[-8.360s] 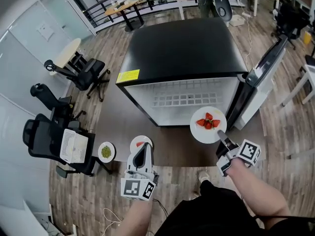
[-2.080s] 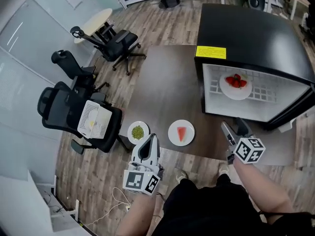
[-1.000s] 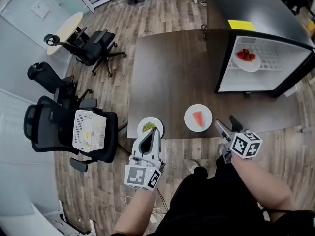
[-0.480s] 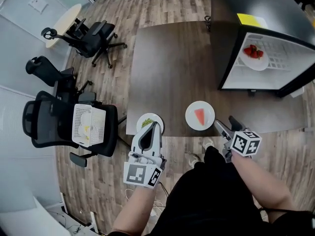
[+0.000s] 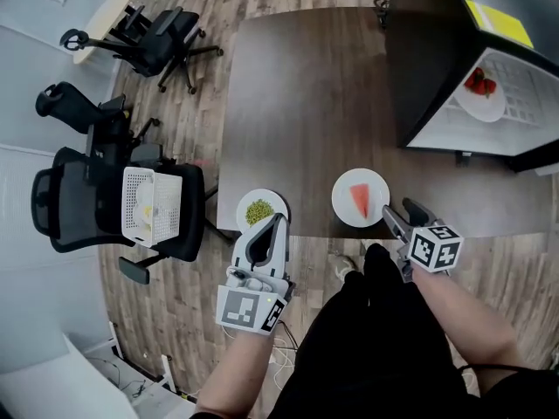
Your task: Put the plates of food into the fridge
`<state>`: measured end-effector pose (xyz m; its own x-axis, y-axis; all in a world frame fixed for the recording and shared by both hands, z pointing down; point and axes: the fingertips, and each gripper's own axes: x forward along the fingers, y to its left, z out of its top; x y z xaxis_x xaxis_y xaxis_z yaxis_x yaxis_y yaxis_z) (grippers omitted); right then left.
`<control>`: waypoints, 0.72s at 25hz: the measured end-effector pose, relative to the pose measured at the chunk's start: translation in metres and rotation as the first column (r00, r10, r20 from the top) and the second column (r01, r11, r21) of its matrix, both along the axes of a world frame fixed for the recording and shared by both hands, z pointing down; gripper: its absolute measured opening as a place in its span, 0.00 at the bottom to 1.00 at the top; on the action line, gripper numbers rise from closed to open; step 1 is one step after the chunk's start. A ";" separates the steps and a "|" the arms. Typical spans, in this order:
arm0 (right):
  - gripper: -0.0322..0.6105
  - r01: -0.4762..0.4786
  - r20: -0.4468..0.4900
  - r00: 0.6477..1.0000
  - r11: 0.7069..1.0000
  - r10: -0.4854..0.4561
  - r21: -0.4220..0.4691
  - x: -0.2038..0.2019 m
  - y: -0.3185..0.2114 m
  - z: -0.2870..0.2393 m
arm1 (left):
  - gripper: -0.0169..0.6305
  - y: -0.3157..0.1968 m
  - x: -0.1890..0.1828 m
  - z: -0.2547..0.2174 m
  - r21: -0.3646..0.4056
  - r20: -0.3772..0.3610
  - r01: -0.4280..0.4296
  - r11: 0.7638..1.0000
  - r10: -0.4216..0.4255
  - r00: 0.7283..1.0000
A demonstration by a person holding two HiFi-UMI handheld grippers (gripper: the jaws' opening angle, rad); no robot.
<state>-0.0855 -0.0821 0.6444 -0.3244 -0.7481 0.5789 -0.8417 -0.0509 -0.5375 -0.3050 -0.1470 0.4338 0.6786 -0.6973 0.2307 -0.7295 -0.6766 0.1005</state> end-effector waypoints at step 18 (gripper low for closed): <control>0.21 0.018 -0.055 0.998 0.985 -0.028 -0.170 -0.003 -0.019 0.056 | 0.03 -0.030 -0.015 0.038 -0.070 0.025 0.069 0.995 -0.067 0.997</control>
<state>-0.0888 -0.1010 0.7005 -0.3030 -0.6302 0.7148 -0.8730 -0.1172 -0.4734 -0.3204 -0.1767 0.4714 0.6243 -0.7230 0.2960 -0.7761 -0.6173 0.1291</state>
